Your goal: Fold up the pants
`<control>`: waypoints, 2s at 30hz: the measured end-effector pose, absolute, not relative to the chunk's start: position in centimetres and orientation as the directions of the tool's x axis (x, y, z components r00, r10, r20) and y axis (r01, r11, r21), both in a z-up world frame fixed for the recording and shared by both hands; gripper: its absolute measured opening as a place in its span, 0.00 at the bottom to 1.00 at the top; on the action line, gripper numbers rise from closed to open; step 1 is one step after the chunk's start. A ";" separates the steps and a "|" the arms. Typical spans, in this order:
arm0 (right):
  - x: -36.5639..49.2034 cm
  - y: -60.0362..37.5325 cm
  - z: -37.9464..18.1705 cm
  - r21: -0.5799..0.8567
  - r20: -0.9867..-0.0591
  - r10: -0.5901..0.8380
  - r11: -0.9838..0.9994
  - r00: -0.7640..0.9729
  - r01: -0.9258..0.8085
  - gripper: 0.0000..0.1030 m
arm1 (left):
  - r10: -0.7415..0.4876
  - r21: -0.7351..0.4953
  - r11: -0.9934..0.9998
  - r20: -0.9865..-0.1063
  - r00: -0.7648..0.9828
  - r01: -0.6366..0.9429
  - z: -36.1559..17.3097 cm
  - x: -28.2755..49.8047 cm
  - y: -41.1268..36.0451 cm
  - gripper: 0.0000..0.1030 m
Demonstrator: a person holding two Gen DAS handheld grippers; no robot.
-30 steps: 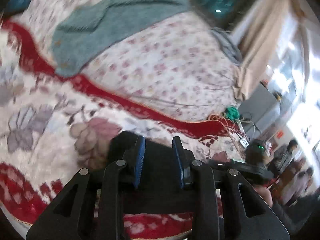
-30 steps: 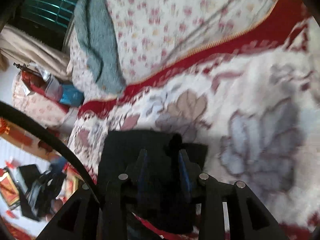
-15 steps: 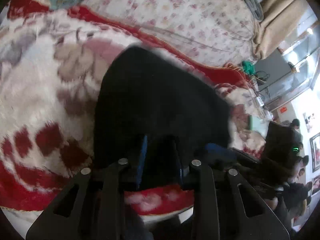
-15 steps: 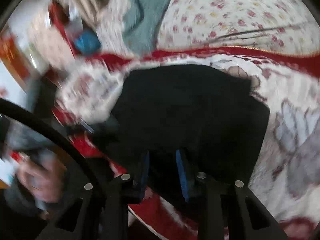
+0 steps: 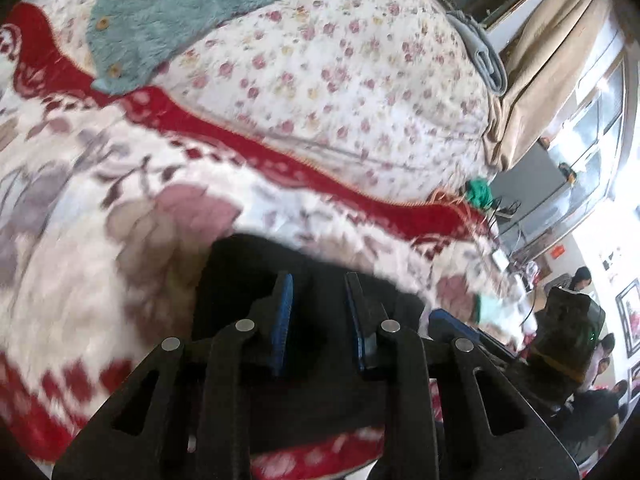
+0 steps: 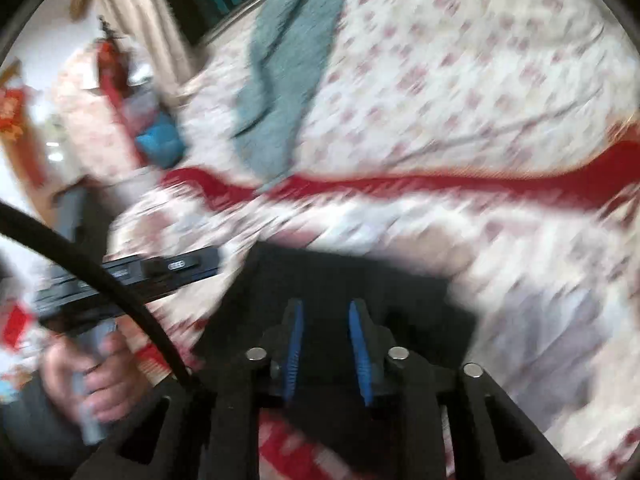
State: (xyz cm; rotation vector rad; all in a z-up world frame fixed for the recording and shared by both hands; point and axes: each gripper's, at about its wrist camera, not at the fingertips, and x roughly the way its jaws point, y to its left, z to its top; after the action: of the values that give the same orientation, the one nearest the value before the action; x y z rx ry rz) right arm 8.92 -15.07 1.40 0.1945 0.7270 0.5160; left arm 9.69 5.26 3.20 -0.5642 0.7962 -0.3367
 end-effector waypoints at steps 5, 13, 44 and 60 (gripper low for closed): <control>13.9 -13.2 -2.5 0.293 -0.699 0.427 0.903 0.574 -0.315 0.27 | -0.485 -0.580 0.815 -0.689 0.539 -0.008 -2.4 13.7 3.6 0.26; 13.8 -13.6 -4.8 0.297 -0.662 0.447 0.893 0.602 -0.337 0.28 | -0.478 -0.577 0.816 -0.641 0.601 0.033 -2.3 12.8 4.2 0.26; 10.0 -19.7 -6.0 0.628 -0.571 0.650 0.739 0.501 -0.244 0.33 | -0.513 -0.578 0.815 -0.689 0.512 0.039 -0.8 11.0 5.8 0.26; 15.8 -26.5 -9.3 0.689 -0.570 0.637 0.715 0.520 -0.120 0.50 | -0.462 -0.513 0.857 -0.723 0.514 0.050 -3.9 17.7 1.1 0.50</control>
State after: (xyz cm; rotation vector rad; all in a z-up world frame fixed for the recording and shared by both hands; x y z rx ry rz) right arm 15.78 -26.47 -9.26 0.6366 0.9203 0.4920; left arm 17.67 1.09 -3.92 -0.4643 0.9906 -0.3217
